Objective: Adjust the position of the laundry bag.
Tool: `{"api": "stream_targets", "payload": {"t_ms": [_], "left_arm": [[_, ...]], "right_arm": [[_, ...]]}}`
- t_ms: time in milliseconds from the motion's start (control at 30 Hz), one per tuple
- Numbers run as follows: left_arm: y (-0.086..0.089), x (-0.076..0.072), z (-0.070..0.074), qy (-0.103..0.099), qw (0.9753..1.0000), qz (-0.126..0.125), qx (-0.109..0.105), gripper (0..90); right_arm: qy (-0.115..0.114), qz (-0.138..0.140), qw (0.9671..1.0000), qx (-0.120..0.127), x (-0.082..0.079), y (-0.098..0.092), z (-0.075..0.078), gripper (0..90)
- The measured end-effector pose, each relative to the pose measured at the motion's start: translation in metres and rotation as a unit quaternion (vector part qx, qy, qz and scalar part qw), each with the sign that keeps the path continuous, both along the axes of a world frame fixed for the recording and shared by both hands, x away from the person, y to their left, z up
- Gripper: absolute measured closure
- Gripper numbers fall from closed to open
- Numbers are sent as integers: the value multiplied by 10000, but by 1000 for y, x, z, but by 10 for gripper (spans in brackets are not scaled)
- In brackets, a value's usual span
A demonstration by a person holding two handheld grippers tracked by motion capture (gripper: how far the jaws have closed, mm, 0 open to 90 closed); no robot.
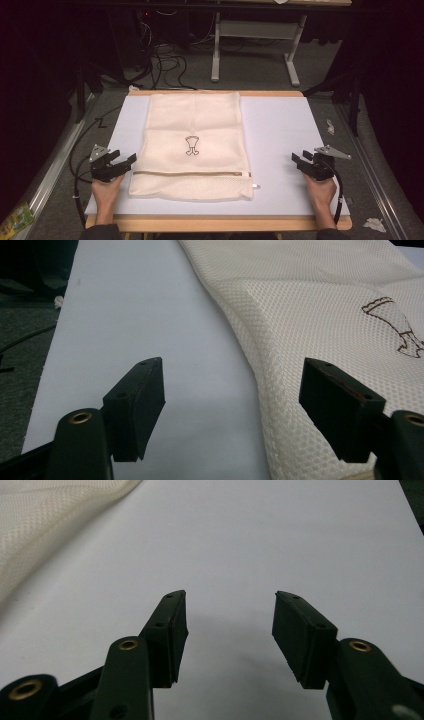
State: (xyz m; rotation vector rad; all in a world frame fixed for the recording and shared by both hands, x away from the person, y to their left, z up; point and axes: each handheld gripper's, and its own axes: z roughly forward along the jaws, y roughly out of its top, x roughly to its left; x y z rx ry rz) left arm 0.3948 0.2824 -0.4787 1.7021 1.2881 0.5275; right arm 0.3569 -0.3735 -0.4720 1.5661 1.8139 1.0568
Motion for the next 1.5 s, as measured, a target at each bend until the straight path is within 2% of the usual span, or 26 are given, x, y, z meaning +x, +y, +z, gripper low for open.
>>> {"api": "stream_targets", "payload": {"t_ms": [33,100,133,233,300,367,433,533,767,833,867,967,1033,1067,1233,1267,1500], "left_arm": [[0,0,0,0,10000,0,0,279],[-2,0,0,63,10000,-60,21,279],[-5,-1,1,94,9998,-109,122,280],[-7,-1,1,125,9997,-153,125,287],[-10,-1,4,186,9995,-213,111,291],[-11,-1,5,206,9995,-219,131,316],[-15,-2,8,184,9993,-199,275,333],[-17,-4,10,229,9991,-255,255,339],[-20,-3,12,302,9988,-321,191,336],[-21,-2,13,302,9988,-315,200,341],[-22,-2,13,240,9992,-252,182,343],[-25,-2,12,280,9989,-328,177,374],[-26,-2,12,316,9987,-334,225,373],[-26,-2,12,403,9984,-323,217,373],[-28,-1,13,493,9981,-310,210,373],[-30,0,14,551,9975,-340,276,372],[-36,3,14,683,9964,-349,357,337]], "right_arm": [[0,0,10000,0,0,0,0,491],[122,46,9998,172,-1,0,2,508],[155,56,9997,203,-1,1,2,510],[191,100,9996,184,-2,4,3,513],[234,202,9989,339,-3,8,3,517],[237,319,9985,379,-3,13,4,516],[260,403,9980,409,-3,18,5,521],[346,516,9970,469,-2,26,5,525],[381,723,9953,516,3,42,8,530],[380,874,9941,516,5,51,9,548],[416,937,9933,529,6,55,10,562],[516,1076,9912,577,9,64,11,572],[558,1179,9899,552,9,71,11,575],[566,1234,9893,541,10,74,11,575],[613,1378,9870,555,13,87,12,575],[625,1491,9854,538,15,94,12,575],[688,1629,9829,510,18,113,12,580]]}}
